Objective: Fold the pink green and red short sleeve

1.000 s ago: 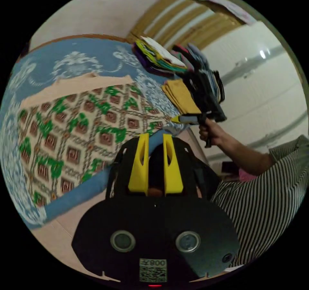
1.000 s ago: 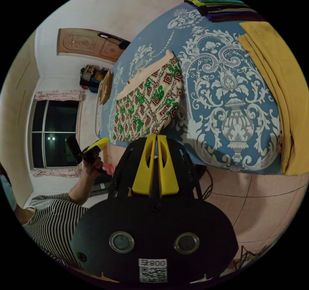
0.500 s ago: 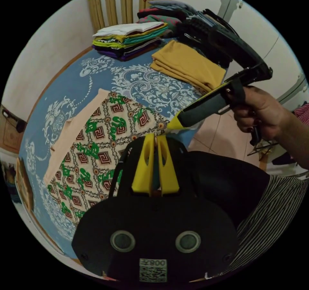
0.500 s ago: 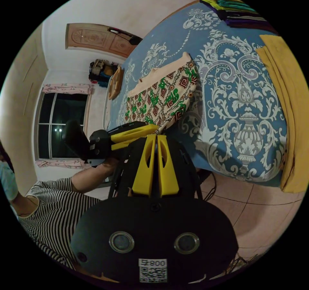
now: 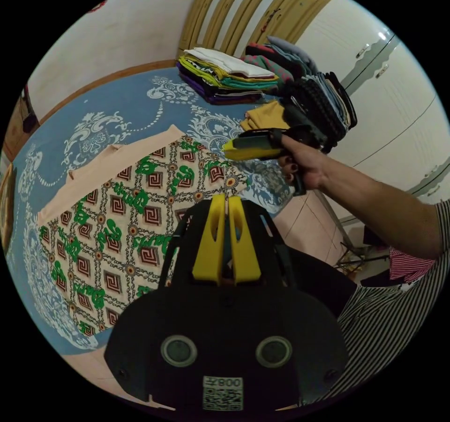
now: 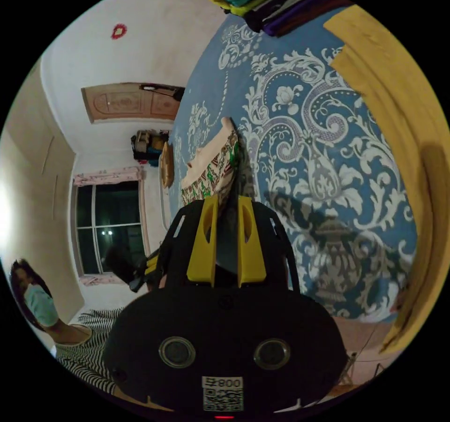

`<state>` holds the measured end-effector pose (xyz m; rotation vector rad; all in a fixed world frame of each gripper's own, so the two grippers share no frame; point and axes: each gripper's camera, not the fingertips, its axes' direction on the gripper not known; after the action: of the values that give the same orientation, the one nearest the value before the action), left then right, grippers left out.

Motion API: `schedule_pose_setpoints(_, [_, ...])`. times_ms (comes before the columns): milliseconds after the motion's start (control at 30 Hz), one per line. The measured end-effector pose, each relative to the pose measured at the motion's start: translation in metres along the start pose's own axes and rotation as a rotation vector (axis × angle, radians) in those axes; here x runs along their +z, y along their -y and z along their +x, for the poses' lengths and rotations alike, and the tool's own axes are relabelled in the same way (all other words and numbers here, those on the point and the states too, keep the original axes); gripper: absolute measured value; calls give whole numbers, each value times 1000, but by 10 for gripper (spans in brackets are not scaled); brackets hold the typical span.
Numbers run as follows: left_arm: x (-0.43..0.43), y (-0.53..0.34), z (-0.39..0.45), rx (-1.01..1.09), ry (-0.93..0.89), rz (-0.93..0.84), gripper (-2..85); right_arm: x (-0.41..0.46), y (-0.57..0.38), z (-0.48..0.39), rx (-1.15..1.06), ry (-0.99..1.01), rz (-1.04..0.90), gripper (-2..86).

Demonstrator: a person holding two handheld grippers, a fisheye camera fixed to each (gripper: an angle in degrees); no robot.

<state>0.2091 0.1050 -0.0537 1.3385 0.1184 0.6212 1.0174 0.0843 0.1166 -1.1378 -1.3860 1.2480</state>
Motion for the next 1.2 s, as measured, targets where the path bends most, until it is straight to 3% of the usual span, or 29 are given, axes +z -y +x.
schedule_pose_setpoints(700, [40,23,7,8,-72,-15,8,127,169,-57,-7,-225,-85,73])
schedule_pose_setpoints(1200, [-39,9,-32,-40,-110,19,9,216,213,-99,-29,-216,-112,13])
